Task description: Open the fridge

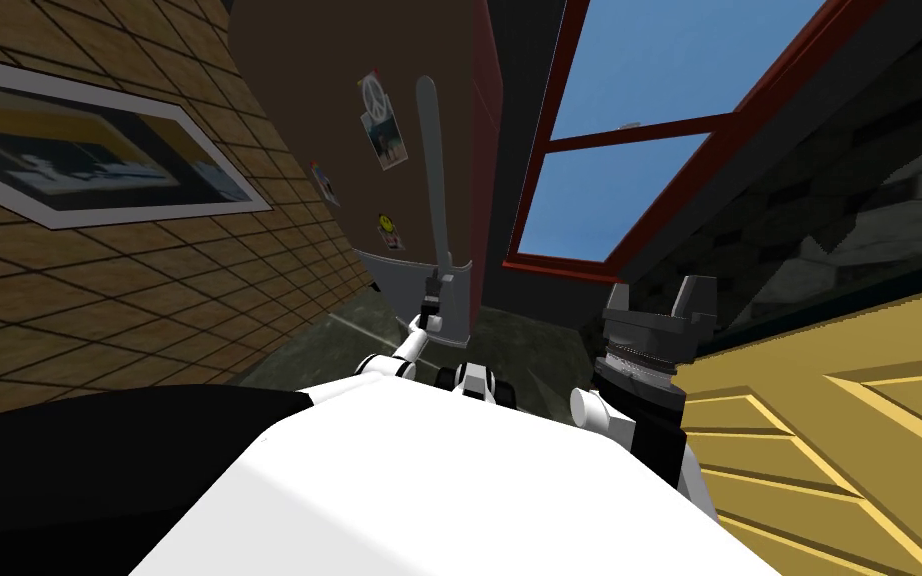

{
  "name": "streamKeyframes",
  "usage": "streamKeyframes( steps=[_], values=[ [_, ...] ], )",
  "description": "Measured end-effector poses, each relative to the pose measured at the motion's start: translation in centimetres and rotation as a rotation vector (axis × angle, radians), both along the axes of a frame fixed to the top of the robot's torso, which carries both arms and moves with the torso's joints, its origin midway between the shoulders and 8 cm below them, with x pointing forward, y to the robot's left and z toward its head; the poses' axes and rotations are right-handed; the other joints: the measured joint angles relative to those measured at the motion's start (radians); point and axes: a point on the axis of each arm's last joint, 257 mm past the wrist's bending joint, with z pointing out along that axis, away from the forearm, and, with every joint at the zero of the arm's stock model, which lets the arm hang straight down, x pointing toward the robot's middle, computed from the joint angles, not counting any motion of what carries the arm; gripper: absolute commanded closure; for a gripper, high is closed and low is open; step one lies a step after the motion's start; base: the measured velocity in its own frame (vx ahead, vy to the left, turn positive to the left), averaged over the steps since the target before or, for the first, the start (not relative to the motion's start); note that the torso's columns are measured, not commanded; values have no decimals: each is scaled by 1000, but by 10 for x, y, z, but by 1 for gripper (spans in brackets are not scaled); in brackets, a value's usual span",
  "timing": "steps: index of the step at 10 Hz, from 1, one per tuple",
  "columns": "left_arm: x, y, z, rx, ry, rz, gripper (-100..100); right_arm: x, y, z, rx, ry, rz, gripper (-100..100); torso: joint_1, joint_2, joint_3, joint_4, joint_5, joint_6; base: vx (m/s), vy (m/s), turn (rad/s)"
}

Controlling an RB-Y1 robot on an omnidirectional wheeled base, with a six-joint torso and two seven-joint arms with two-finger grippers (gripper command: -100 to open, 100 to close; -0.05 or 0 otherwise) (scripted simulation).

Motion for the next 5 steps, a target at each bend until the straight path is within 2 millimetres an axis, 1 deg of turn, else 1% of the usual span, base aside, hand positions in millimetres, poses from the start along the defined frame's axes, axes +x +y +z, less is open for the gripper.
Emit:
streamKeyframes(
  steps=[1,2,3,4,5],
  values=[
    [-3,2,-3,0,2,5,100,0,0,0,0,0,0,0,2,2,1,1,0,-1,38,2,-271],
    [-9,13,-6,-5,6,26,100,0,0,0,0,0,0,0,1,-1,0,1,1,6,43,14,-160],
    [-15,19,-8,-7,8,39,100,0,0,0,0,0,0,0,-1,-4,-2,-1,1,5,30,2,-17],
    [-21,23,-10,-7,6,44,100,0,0,0,0,0,0,0,0,-2,-1,0,0,1,18,-12,-4],
    [-30,27,-13,-7,6,49,100,0,0,0,0,0,0,0,2,3,2,3,0,-2,57,-17,-226]
  ],
)
